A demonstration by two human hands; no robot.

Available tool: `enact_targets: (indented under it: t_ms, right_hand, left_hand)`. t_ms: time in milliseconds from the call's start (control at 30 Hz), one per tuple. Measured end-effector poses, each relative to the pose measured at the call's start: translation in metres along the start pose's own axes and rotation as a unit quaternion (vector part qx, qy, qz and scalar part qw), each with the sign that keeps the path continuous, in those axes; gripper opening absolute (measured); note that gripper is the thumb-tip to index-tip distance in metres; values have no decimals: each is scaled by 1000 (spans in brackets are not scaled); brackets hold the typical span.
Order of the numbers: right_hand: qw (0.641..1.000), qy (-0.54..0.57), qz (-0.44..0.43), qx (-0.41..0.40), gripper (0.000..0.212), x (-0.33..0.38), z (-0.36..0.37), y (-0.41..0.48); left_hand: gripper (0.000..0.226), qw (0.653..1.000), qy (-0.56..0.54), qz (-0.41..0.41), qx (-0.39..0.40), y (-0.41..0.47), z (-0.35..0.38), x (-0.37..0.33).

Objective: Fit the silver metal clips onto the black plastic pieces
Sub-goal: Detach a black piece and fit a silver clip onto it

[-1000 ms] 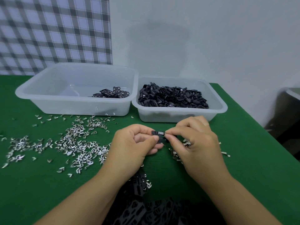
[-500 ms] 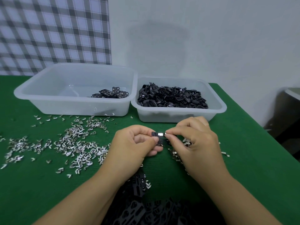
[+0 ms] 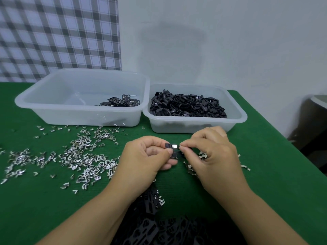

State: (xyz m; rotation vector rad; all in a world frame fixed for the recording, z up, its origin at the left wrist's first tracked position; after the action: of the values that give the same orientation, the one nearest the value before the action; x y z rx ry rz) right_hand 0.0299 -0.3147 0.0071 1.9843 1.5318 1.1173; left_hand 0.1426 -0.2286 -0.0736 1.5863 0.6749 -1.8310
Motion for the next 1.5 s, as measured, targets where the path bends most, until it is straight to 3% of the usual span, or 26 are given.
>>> enact_targets:
  t_ms: [567, 867, 1100, 1200, 1333, 1500]
  right_hand:
    - [1000, 19, -15, 13, 8, 2, 6, 1]
    - [991, 79, 66, 85, 11, -6, 19, 1]
    - [991, 82, 68, 77, 11, -3, 20, 5]
    - [991, 95, 57, 71, 10, 1, 19, 8]
    - [986, 125, 104, 46, 16, -17, 9, 11]
    - [978, -16, 120, 172, 9, -30, 32, 1]
  left_hand:
    - [10, 1000, 17, -1, 22, 0, 5, -2]
    - [12, 999, 27, 33, -3, -3, 3, -7]
    - [22, 997, 25, 73, -27, -5, 0, -17]
    - [20, 996, 16, 81, -39, -6, -2, -20]
    - [12, 993, 9, 72, -96, -4, -16, -17]
    - [10, 988, -10, 57, -141, -3, -30, -13]
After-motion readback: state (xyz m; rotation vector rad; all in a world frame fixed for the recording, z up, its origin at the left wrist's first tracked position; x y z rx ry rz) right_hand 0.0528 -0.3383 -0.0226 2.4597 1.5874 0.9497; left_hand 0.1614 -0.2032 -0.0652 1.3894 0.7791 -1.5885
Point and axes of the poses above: each hand's wrist, its own y-axis towards the middle knuckle, its own z-axis out of the palm, x = y × z, the point moved 10 cm from there along y, towards the middle knuckle, and after that the axes turned 3 degrees about -y, right-handed, at the moved point
